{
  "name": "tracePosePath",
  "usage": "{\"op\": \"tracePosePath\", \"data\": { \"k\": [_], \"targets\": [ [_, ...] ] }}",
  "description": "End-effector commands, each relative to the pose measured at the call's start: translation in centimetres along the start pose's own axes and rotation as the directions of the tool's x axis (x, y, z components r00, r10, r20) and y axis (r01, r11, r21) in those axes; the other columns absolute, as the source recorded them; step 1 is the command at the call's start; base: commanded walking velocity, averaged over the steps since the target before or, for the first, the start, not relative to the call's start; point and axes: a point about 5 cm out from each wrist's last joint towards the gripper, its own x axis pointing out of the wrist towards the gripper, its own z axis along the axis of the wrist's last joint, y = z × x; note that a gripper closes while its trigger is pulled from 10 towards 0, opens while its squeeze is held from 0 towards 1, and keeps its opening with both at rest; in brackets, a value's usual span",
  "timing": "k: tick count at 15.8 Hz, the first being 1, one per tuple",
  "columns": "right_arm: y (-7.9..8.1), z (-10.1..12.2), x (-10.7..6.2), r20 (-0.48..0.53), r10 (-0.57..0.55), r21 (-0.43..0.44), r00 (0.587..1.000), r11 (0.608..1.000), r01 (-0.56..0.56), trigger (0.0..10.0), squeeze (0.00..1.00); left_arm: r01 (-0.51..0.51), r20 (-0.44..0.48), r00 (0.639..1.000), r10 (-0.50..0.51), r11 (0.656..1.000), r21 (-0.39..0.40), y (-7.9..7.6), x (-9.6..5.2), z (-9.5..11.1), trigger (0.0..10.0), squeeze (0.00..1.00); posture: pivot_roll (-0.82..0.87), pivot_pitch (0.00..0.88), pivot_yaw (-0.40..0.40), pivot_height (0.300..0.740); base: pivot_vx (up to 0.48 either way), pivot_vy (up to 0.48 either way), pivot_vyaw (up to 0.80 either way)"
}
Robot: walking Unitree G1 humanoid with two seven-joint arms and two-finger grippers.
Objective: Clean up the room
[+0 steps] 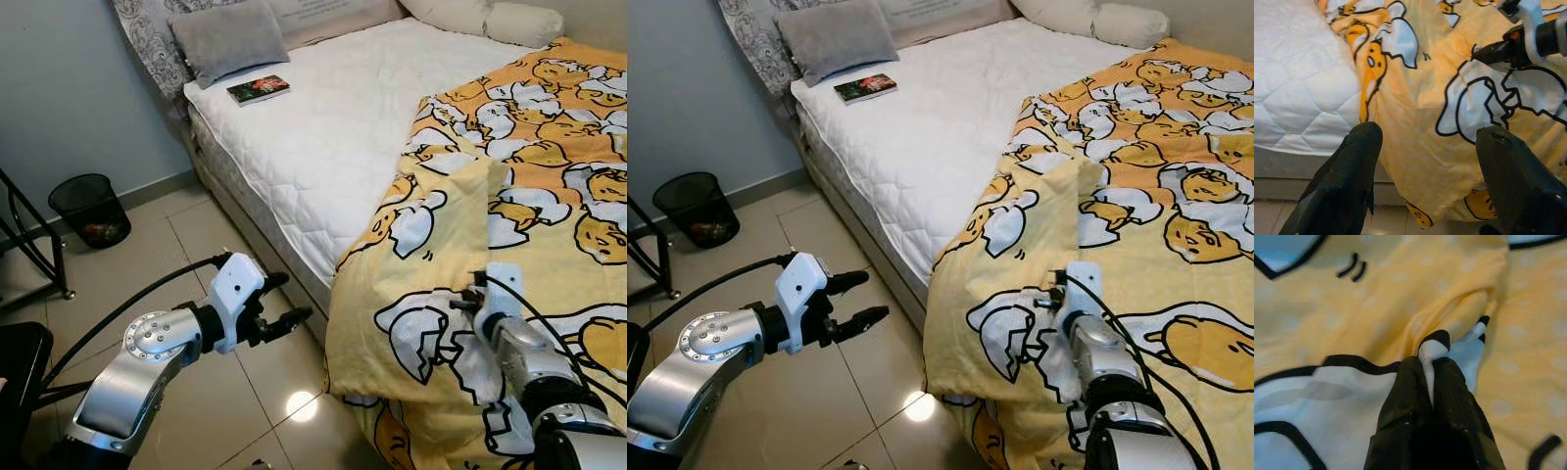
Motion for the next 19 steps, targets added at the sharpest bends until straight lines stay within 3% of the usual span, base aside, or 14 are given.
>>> {"op": "tracePosePath", "data": {
  "k": [1,4,6,7,9,12,14,15,16,17,18,19],
  "targets": [
    [0.9,0.9,0.2,0.023,0.038,-0.009,0.999,0.999,-0.037,0.0,0.00,-0.046,-0.003,0.999,0.046,0.999,0.015,0.9,-0.3,0.1,10.0,0.00,0.02,0.000,0.081,0.740,0.000,0.000,0.00],
    [2.2,1.3,0.5,0.034,0.096,-0.017,0.995,0.995,-0.095,0.0,0.00,-0.131,0.050,0.990,0.131,0.991,0.004,2.1,-1.0,1.0,10.0,0.00,0.03,0.000,0.067,0.740,0.000,0.000,0.00],
    [5.1,2.1,0.5,0.051,0.237,-0.055,0.970,0.971,-0.234,0.0,0.00,-0.195,0.135,0.972,0.195,0.981,-0.015,3.3,-2.0,3.0,10.0,0.00,0.03,0.000,0.060,0.740,0.000,0.000,0.00],
    [7.5,2.7,0.2,0.076,0.355,-0.083,0.932,0.934,-0.349,0.0,0.00,-0.222,0.174,0.960,0.220,0.975,-0.011,4.1,-2.6,4.1,10.0,0.00,0.04,0.000,0.059,0.740,0.000,0.000,0.00],
    [12.7,4.0,-1.5,0.123,0.620,-0.175,0.775,0.783,-0.598,0.0,0.00,-0.257,0.236,0.939,0.248,0.967,0.005,5.2,-3.5,6.2,10.0,0.00,0.04,0.000,0.059,0.740,0.000,0.000,0.00],
    [17.8,4.7,-4.4,0.128,0.838,-0.253,0.530,0.544,-0.800,0.0,0.00,-0.264,0.288,0.925,0.249,0.964,0.015,5.6,-3.8,7.9,10.0,0.00,0.04,0.000,0.060,0.740,0.000,0.000,0.00],
    [18.7,4.5,-5.1,0.103,0.874,-0.271,0.475,0.484,-0.832,0.0,0.00,-0.264,0.294,0.923,0.250,0.965,0.008,5.6,-3.7,8.1,10.0,0.00,0.04,0.000,0.061,0.740,0.000,0.000,0.00],
    [18.7,3.8,-4.8,0.058,0.851,-0.312,0.522,0.512,-0.800,10.0,0.00,-0.260,0.283,0.926,0.249,0.965,0.003,5.4,-3.5,7.9,10.0,0.00,0.05,0.000,0.060,0.740,0.000,0.000,0.00],
    [18.2,3.3,-4.3,0.037,0.814,-0.335,0.579,0.556,-0.761,10.0,0.00,-0.261,0.262,0.932,0.251,0.965,0.002,5.3,-3.4,7.5,10.0,0.00,0.05,0.000,0.060,0.740,0.000,0.000,0.00],
    [17.9,3.2,-4.3,0.038,0.812,-0.309,0.583,0.564,-0.766,10.0,0.00,-0.262,0.251,0.934,0.254,0.965,0.000,5.3,-3.4,7.3,10.0,0.00,0.05,0.000,0.062,0.740,0.000,0.000,0.00],
    [17.9,3.2,-4.4,0.039,0.816,-0.294,0.577,0.561,-0.774,10.0,0.24,-0.262,0.248,0.935,0.254,0.965,-0.002,5.3,-3.4,7.2,10.0,0.00,0.04,0.000,0.063,0.740,0.000,0.000,0.00],
    [18.0,3.4,-4.5,0.055,0.822,-0.271,0.567,0.559,-0.784,10.0,1.00,-0.260,0.233,0.939,0.253,0.966,-0.001,5.3,-3.4,7.0,10.0,0.00,0.04,0.000,0.065,0.740,0.000,0.000,0.00]
  ]
}}
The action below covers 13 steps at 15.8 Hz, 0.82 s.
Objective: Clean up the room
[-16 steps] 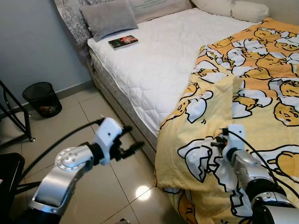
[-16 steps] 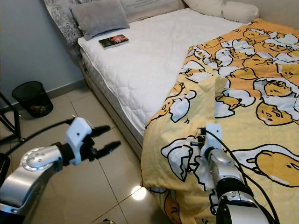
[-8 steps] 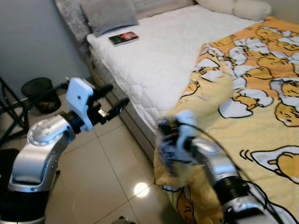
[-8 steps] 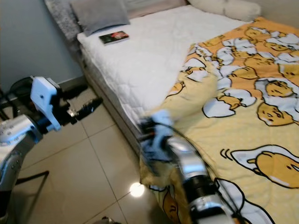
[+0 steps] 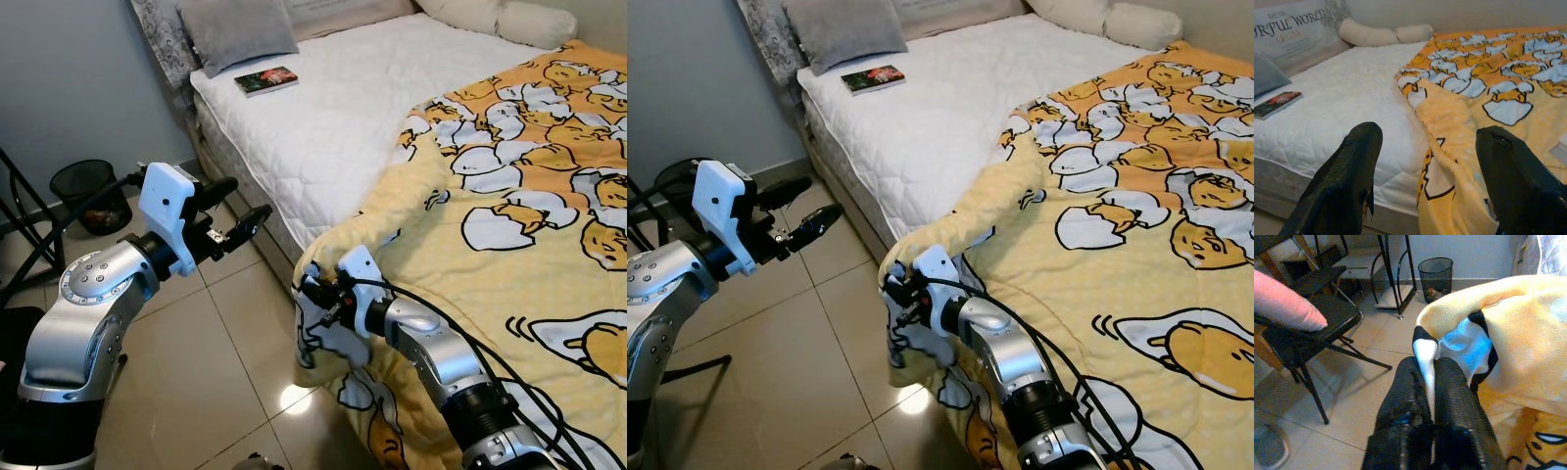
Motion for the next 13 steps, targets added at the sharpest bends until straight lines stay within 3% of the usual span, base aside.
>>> {"op": "tracePosePath", "data": {
  "k": [1,6,9,13],
  "targets": [
    [0.5,0.9,0.2,0.043,0.032,0.010,0.999,0.999,-0.033,10.0,1.00,0.009,-0.033,0.999,-0.008,1.000,0.017,0.0,-0.1,-0.2,10.0,0.00,0.04,0.000,0.065,0.740,0.000,0.000,0.00],
    [2.3,1.4,-0.1,0.087,0.189,0.032,0.978,0.981,-0.193,10.0,1.00,0.009,-0.125,0.992,-0.012,1.000,-0.024,0.0,0.0,-1.5,10.0,0.00,0.04,0.000,0.075,0.740,0.000,0.000,0.00],
    [-0.5,0.5,-0.9,0.008,-0.011,0.031,1.000,0.999,0.011,10.0,1.00,-0.061,-0.236,0.970,0.051,0.998,-0.034,0.6,-0.2,-3.2,10.0,0.00,0.03,0.000,0.074,0.740,0.000,0.000,0.00],
    [-3.0,0.2,-2.9,-0.013,-0.162,0.012,0.987,0.987,0.162,10.0,1.00,-0.123,-0.308,0.946,0.106,0.992,-0.036,0.8,0.1,-5.0,10.0,0.00,0.02,0.000,0.077,0.740,0.000,0.000,0.00]
  ]
}}
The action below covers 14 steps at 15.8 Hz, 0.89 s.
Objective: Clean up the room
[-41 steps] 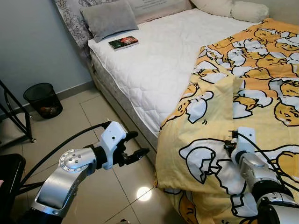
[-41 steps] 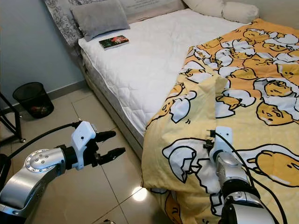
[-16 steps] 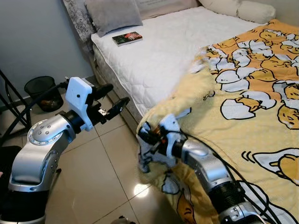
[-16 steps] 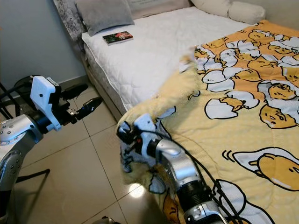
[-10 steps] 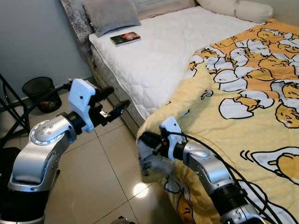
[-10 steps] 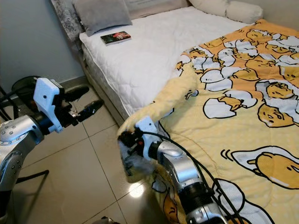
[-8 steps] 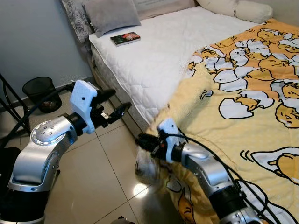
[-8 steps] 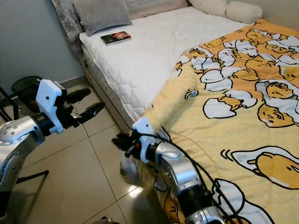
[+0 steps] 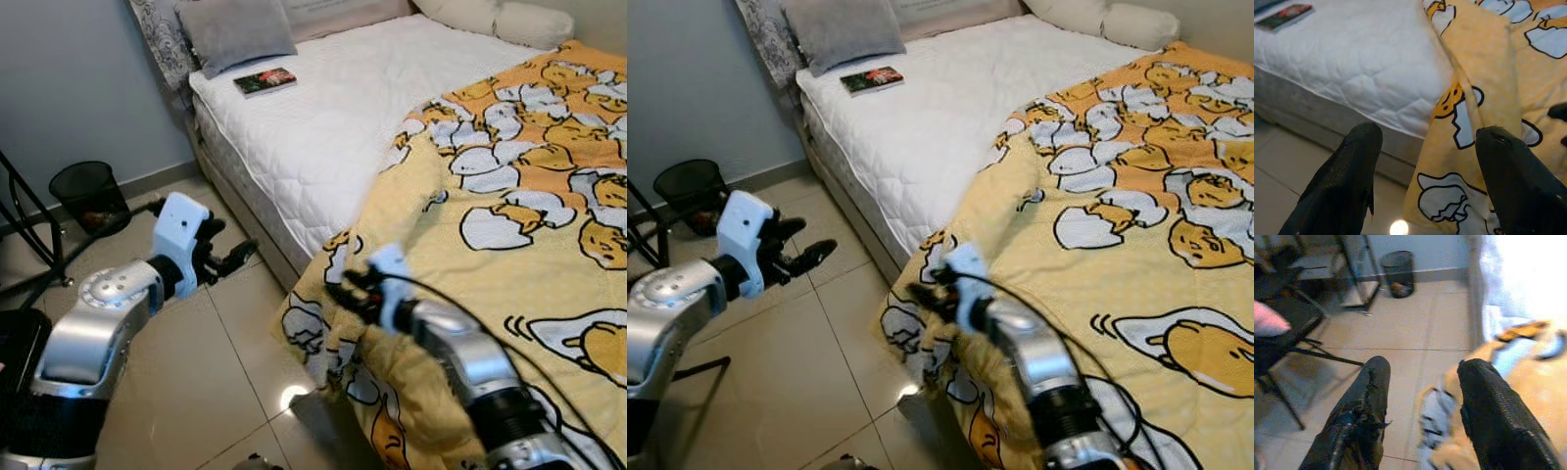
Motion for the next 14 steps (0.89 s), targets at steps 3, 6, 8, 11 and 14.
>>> {"op": "tracePosePath", "data": {
  "k": [3,6,8,11,14],
  "targets": [
    [-2.2,0.3,-1.9,0.066,-0.254,0.006,0.965,0.967,0.254,10.0,1.00,-0.010,0.061,0.998,0.011,1.000,-0.006,-1.8,1.1,-0.5,10.0,0.00,0.02,0.000,0.075,0.740,0.000,0.000,0.00],
    [-3.2,0.0,-3.8,0.127,-0.434,0.078,0.892,0.901,0.427,10.0,0.00,-0.014,0.112,0.994,0.011,1.000,0.028,-3.0,1.5,-0.1,10.0,0.00,0.01,0.000,0.082,0.740,0.000,0.000,0.00],
    [-3.7,-0.7,-5.8,0.161,-0.563,0.154,0.811,0.825,0.543,10.0,0.00,-0.035,0.126,0.992,0.024,0.996,0.082,-4.0,1.9,-0.4,10.0,0.94,0.00,0.000,0.094,0.740,0.000,0.000,0.00],
    [-3.4,-1.3,-7.1,0.178,-0.618,0.203,0.766,0.784,0.586,10.0,0.00,-0.073,0.147,0.987,0.062,0.995,0.066,-4.3,1.9,-0.5,10.0,1.00,-0.01,0.000,0.107,0.740,0.000,0.000,0.00],
    [-3.1,-2.0,-8.2,0.168,-0.672,0.233,0.722,0.738,0.633,10.0,0.00,-0.168,0.160,0.975,0.157,0.984,0.061,-4.0,1.8,-0.8,10.0,1.00,-0.01,0.000,0.110,0.740,0.000,0.000,0.00]
  ]
}}
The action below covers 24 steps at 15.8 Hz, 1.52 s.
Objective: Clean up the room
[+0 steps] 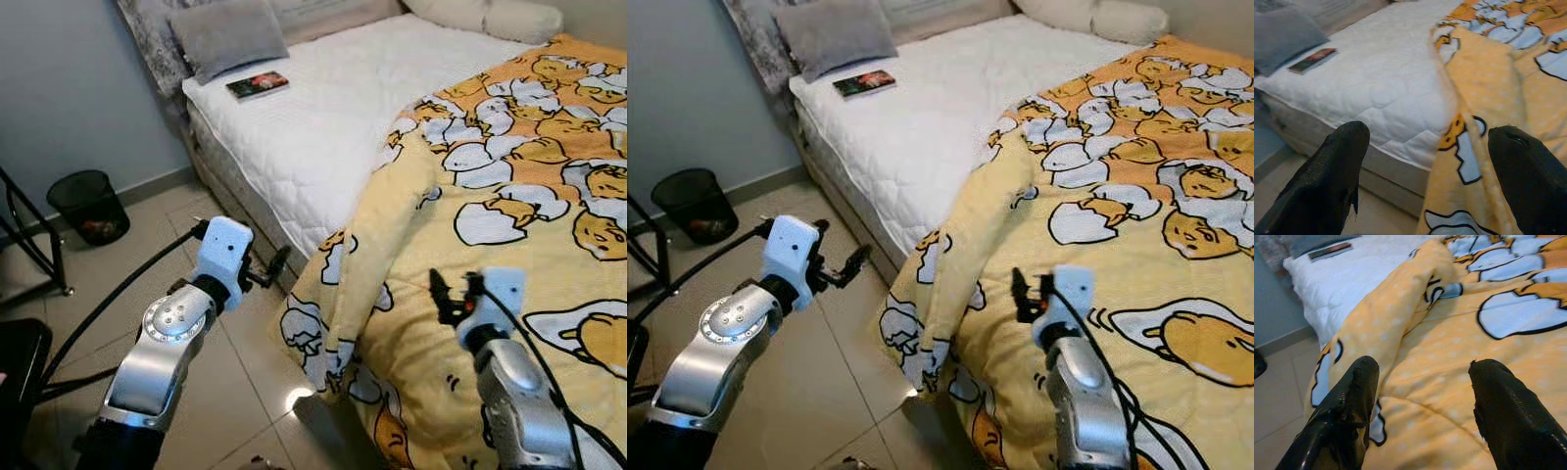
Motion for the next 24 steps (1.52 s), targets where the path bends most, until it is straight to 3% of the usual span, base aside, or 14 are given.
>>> {"op": "tracePosePath", "data": {
  "k": [1,9,24],
  "targets": [
    [0.2,0.2,-0.3,0.015,-0.016,0.019,1.000,1.000,0.015,10.0,0.00,-0.042,-0.003,0.999,0.042,0.999,0.000,0.5,-0.2,-0.1,10.0,1.00,-0.01,0.000,0.110,0.740,0.000,0.000,-0.56],
    [0.7,-0.2,-0.7,-0.004,-0.030,0.038,1.000,0.999,0.030,10.0,0.00,-0.052,0.000,0.999,0.052,0.999,0.011,1.0,-0.3,-0.1,10.0,0.88,-0.01,0.000,0.114,0.740,0.000,0.285,-0.80],
    [1.0,0.3,-0.1,-0.008,-0.015,0.040,1.000,0.999,0.016,10.0,0.00,-0.099,-0.022,0.995,0.099,0.994,-0.042,2.0,-0.6,-0.7,10.0,0.88,-0.01,0.000,0.098,0.740,0.000,0.288,-0.80]
  ]
}}
